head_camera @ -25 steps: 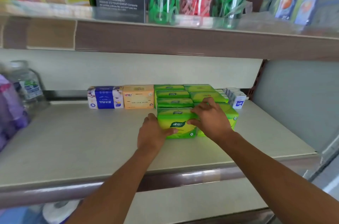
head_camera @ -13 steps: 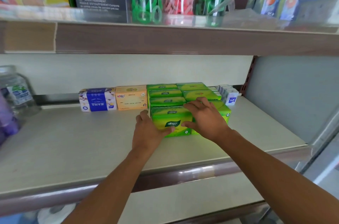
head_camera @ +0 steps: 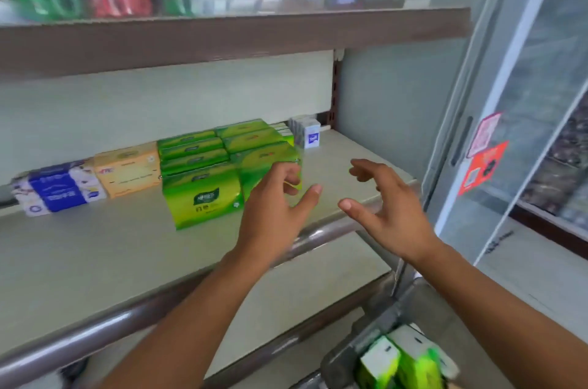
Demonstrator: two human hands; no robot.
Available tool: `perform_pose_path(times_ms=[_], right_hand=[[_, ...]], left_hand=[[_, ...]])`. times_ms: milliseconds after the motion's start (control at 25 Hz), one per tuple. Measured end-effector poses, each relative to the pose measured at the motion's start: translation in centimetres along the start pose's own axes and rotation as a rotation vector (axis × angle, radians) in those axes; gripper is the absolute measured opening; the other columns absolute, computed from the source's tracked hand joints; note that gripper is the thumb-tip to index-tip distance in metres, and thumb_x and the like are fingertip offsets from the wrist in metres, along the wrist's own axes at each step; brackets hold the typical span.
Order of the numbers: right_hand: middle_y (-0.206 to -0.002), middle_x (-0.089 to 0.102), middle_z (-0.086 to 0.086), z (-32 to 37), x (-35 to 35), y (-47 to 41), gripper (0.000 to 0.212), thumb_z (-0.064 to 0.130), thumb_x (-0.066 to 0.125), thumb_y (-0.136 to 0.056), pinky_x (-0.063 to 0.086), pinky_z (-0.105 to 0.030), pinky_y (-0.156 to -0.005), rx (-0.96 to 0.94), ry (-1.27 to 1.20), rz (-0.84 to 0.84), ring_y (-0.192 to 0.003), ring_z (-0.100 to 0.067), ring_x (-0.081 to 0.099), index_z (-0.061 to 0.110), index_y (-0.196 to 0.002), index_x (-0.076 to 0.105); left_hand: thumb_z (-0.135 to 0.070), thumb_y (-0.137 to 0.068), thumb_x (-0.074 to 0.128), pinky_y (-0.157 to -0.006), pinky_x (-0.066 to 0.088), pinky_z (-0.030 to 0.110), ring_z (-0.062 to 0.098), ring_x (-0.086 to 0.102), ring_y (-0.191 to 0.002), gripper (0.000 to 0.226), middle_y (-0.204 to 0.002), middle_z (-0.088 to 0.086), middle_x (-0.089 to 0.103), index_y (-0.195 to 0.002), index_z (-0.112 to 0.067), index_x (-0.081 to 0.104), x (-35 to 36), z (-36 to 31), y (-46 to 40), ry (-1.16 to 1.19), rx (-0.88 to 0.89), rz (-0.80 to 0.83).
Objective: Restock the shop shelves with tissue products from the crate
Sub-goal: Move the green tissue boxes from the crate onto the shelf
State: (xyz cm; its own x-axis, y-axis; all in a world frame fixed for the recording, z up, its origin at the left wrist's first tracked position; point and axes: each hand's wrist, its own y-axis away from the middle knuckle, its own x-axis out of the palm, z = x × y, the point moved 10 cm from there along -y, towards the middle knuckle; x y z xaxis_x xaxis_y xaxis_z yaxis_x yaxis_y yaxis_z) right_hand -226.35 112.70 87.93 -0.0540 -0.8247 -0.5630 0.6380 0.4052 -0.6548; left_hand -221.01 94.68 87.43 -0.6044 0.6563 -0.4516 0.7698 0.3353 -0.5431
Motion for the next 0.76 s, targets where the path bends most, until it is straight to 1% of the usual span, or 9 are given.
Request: perform_pose_path(times_ms=[80, 200, 280, 360, 480, 560, 640, 680, 760], right_hand=[[-0.120, 0.059, 0.010, -3.1, -3.1, 3.3, 0.066, 0.060, 0.056, -0.082, 0.035, -0.004, -0.088, 0.090, 0.044, -0.005, -0.105, -0.003, 0.055, 0.022, -0.135, 0.046], [-0.117, 0.060, 0.010, -8.9, -7.4, 10.1, 0.068, 0.061, 0.055, -0.081, 0.038, -0.007, -0.084, 0.295, 0.079, -0.040, -0.099, -0.002, 0.057, 0.021, -0.135, 0.046], [-0.116, 0.060, 0.012, -12.6, -9.5, 15.6, 0.068, 0.064, 0.054, -0.079, 0.043, -0.017, -0.083, 0.453, 0.119, -0.064, -0.097, -0.004, 0.059, 0.025, -0.135, 0.045], [-0.114, 0.059, 0.012, -15.6, -10.6, 21.2, 0.069, 0.065, 0.055, -0.079, 0.046, -0.026, -0.082, 0.598, 0.167, -0.049, -0.095, -0.007, 0.060, 0.027, -0.135, 0.044], [-0.119, 0.059, 0.005, -19.7, -9.7, 28.3, 0.068, 0.054, 0.064, -0.082, 0.050, -0.034, -0.089, 0.817, 0.205, 0.048, -0.096, -0.013, 0.061, 0.024, -0.138, 0.040], [-0.127, 0.057, 0.000, -22.3, -7.4, 32.1, 0.074, 0.058, 0.064, -0.081, 0.050, -0.035, -0.090, 0.921, 0.215, 0.137, -0.101, -0.017, 0.062, 0.027, -0.141, 0.034], [-0.134, 0.051, -0.002, -24.7, -4.1, 34.7, 0.082, 0.063, 0.063, -0.078, 0.050, -0.037, -0.090, 0.984, 0.210, 0.240, -0.107, -0.021, 0.060, 0.032, -0.145, 0.026], [-0.137, 0.048, -0.003, -25.7, -2.3, 35.6, 0.084, 0.063, 0.064, -0.078, 0.050, -0.037, -0.090, 1.003, 0.215, 0.296, -0.108, -0.023, 0.060, 0.034, -0.146, 0.023], [-0.140, 0.043, -0.005, -27.9, 1.4, 36.7, 0.085, 0.059, 0.065, -0.079, 0.049, -0.037, -0.089, 1.017, 0.238, 0.404, -0.109, -0.026, 0.059, 0.034, -0.147, 0.021]], left_hand=[[-0.042, -0.079, 0.070, -0.071, 0.050, 0.027, 0.009, 0.062, -0.081, 0.038, -0.094, -0.009, 0.063, -0.109, -0.022, 0.057, 4.9, -2.0, 1.3, 0.051, 0.036, 0.132], [-0.034, -0.082, 0.069, -0.072, 0.048, 0.023, 0.010, 0.063, -0.078, 0.028, -0.089, -0.007, 0.064, -0.105, -0.020, 0.059, 13.1, -3.4, 5.1, 0.089, 0.058, 0.365], [-0.033, -0.085, 0.068, -0.072, 0.049, 0.025, 0.008, 0.063, -0.077, 0.022, -0.086, -0.008, 0.065, -0.102, -0.022, 0.060, 18.6, -3.2, 8.4, 0.079, 0.034, 0.531], [-0.031, -0.086, 0.068, -0.071, 0.049, 0.022, 0.006, 0.064, -0.075, 0.017, -0.085, -0.008, 0.066, -0.100, -0.022, 0.062, 23.2, -2.4, 12.0, 0.090, 0.002, 0.661], [-0.025, -0.086, 0.069, -0.067, 0.045, 0.018, 0.008, 0.063, -0.076, 0.016, -0.085, -0.006, 0.066, -0.099, -0.019, 0.063, 28.8, 0.5, 16.9, 0.081, -0.096, 0.831], [-0.025, -0.085, 0.070, -0.069, 0.045, 0.022, 0.007, 0.063, -0.077, 0.017, -0.085, -0.007, 0.066, -0.100, -0.020, 0.063, 31.3, 3.0, 19.4, 0.076, -0.179, 0.889], [-0.029, -0.086, 0.069, -0.074, 0.050, 0.026, 0.007, 0.064, -0.081, 0.021, -0.089, -0.008, 0.066, -0.104, -0.022, 0.061, 32.8, 5.5, 21.0, 0.077, -0.239, 0.888], [-0.032, -0.087, 0.068, -0.076, 0.051, 0.026, 0.005, 0.063, -0.083, 0.025, -0.092, -0.009, 0.065, -0.109, -0.024, 0.058, 33.2, 6.5, 21.7, 0.066, -0.258, 0.886], [-0.036, -0.089, 0.064, -0.073, 0.048, 0.018, 0.001, 0.062, -0.085, 0.031, -0.097, -0.011, 0.064, -0.117, -0.027, 0.054, 33.8, 8.1, 22.7, 0.032, -0.286, 0.884]])
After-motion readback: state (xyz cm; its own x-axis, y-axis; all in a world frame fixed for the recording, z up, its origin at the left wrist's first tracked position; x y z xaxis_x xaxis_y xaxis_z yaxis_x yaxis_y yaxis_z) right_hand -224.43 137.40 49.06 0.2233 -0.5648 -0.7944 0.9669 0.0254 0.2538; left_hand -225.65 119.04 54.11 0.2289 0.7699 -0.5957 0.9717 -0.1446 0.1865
